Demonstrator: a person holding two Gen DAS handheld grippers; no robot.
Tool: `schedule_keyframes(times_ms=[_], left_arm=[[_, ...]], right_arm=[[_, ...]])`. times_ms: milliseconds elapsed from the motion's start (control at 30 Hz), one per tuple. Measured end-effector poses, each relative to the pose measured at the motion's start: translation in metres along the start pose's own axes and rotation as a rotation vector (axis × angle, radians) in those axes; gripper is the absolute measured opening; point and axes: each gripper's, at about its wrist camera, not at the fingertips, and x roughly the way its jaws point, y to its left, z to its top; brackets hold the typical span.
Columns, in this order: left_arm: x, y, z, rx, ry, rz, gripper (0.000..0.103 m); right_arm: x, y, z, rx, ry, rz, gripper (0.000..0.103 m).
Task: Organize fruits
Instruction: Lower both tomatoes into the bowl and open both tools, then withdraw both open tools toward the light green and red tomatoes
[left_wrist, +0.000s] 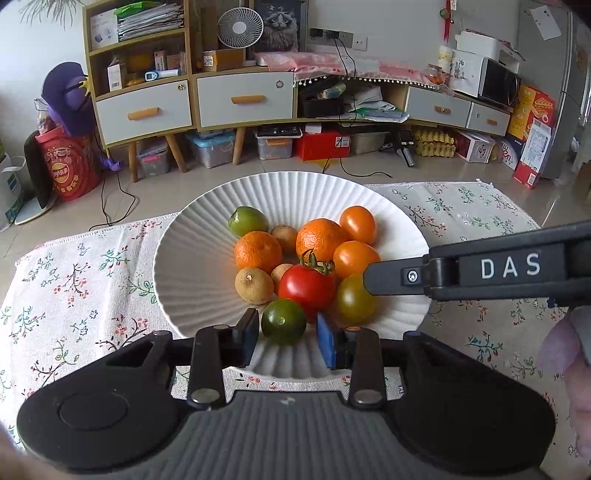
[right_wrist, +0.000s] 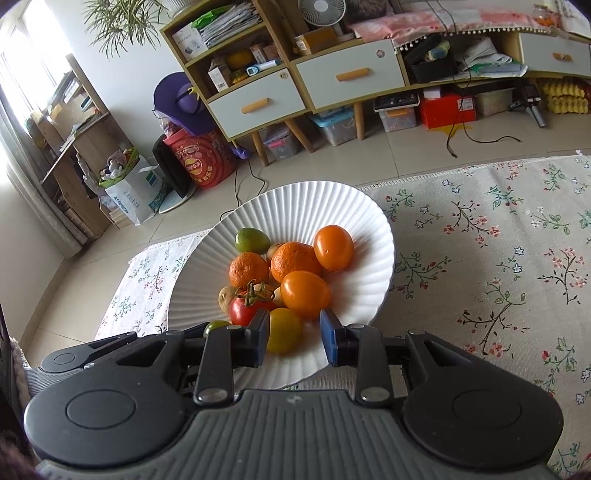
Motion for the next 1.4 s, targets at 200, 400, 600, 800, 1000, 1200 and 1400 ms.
schedule_keyframes(times_ms=[200,400,600,800,1000,1200,1400], left_arm=[[-0.004,-0.002,0.001,-0.005,-0.012,0.023,0.055],[-0.014,-0.002,-0.001,-0.004,-0.013,0.037,0.073],[-0.026,0.006,-0.002,-0.013,0.026,0.039,0.084],[-0.043,0.012,-0.006,-0.031,0.041,0.055,0.094],[-0.058,0.017,-0.012,-0.04,0.041,0.075,0.095],[-0.064,0.027,-0.027,-0.086,0.044,0.077,0.095],[-0.07,0.036,-0.039,-0.098,0.048,0.103,0.095]], right_arm=[[-0.003,-0.001,0.004,0.002,-0.008,-0.01,0.046],[-0.01,0.001,0.007,0.003,-0.029,-0.026,0.071],[-0.024,0.008,0.007,-0.02,-0.069,-0.02,0.094],[-0.036,0.015,0.003,-0.075,-0.081,-0.001,0.102],[-0.044,0.021,-0.005,-0.128,-0.075,0.009,0.102],[-0.049,0.021,-0.012,-0.166,-0.067,0.009,0.102],[-0.049,0.021,-0.023,-0.211,-0.071,-0.001,0.102]])
